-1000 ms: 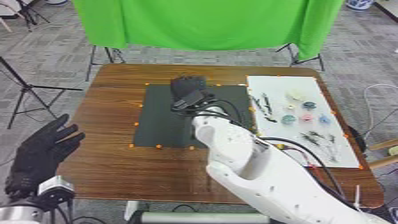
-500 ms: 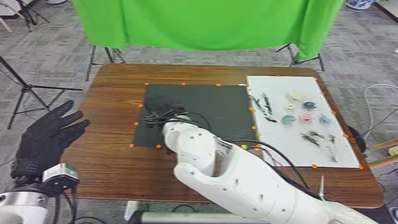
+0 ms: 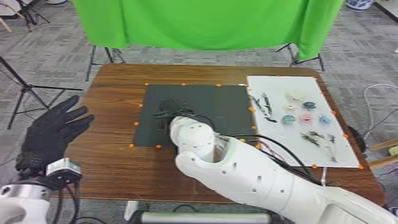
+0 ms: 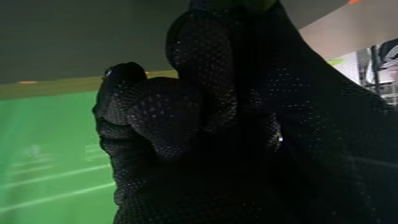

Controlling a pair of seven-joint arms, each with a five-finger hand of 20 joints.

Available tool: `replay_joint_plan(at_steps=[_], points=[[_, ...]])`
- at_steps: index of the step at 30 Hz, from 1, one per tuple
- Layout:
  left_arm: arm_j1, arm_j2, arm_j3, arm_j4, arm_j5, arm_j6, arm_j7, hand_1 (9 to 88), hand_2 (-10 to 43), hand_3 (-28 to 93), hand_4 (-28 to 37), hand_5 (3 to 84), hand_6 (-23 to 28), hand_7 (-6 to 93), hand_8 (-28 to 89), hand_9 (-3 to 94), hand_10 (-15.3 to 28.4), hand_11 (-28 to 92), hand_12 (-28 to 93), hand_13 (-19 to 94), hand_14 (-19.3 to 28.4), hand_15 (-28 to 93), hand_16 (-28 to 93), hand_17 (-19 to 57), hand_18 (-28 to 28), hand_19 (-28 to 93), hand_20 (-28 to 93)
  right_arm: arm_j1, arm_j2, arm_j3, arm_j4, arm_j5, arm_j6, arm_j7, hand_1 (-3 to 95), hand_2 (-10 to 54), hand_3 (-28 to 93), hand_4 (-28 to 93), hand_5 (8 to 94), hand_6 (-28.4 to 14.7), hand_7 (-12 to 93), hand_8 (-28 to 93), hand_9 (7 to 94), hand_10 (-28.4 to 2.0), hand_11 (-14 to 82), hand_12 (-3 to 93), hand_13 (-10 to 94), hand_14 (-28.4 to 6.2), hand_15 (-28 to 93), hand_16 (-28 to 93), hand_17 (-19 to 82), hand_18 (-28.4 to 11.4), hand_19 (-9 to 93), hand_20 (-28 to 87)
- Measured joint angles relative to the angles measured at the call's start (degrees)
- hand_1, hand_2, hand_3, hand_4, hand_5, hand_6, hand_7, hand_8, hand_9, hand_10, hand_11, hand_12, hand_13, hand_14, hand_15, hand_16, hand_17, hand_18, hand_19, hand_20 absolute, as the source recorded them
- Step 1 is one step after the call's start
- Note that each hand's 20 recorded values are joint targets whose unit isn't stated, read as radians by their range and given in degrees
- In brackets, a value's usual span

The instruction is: Arrange flowers

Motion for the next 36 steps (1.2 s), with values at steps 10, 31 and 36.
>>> replay_joint_plan(at_steps=[10, 31, 36], points=[[-2.0, 0.45, 0.47, 0.54, 0.27, -0.55, -1.65, 22.7, 3.9, 82, -21.3, 36.4, 9.6, 13.0, -9, 33.2, 18.8, 22, 9, 25, 26.2, 44, -8, -8.7, 25.5, 59, -8, -1.1, -1.2, 4.0, 0.3, 4.7, -1.9, 1.5, 47.8, -9.5, 81, -28, 86.2, -2.8, 26, 12, 87.4, -12.2, 48.6, 22.5, 82, -8.2, 75, 16, 39, -24.7, 93, 23], [-4.6, 1.79, 1.1, 1.27, 0.45, -1.43, -4.72, 22.8, 4.1, 82, -21.1, 36.5, 9.6, 13.3, -9, 33.1, 18.8, 22, 9, 25, 26.2, 44, -8, -8.7, 25.5, 59, -8, -3.6, -3.3, 7.4, 1.7, 10.5, -3.3, 3.9, 45.1, -7.4, 79, -28, 85.0, -2.4, 23, 9, 87.0, -12.1, 47.1, 22.1, 82, -8.3, 74, 16, 38, -24.5, 93, 23], [-4.4, 1.79, 1.0, 1.26, 0.46, -1.43, -4.89, 22.9, 4.0, 82, -21.0, 36.5, 9.6, 13.3, -9, 33.0, 18.8, 22, 9, 25, 26.2, 44, -8, -8.7, 25.4, 59, -8, -4.1, -3.5, 6.9, 1.6, 8.9, -3.4, 3.7, 42.8, -7.9, 80, -28, 83.1, -2.6, 23, 8, 85.4, -12.3, 46.7, 22.0, 80, -8.5, 74, 16, 37, -24.6, 93, 21]])
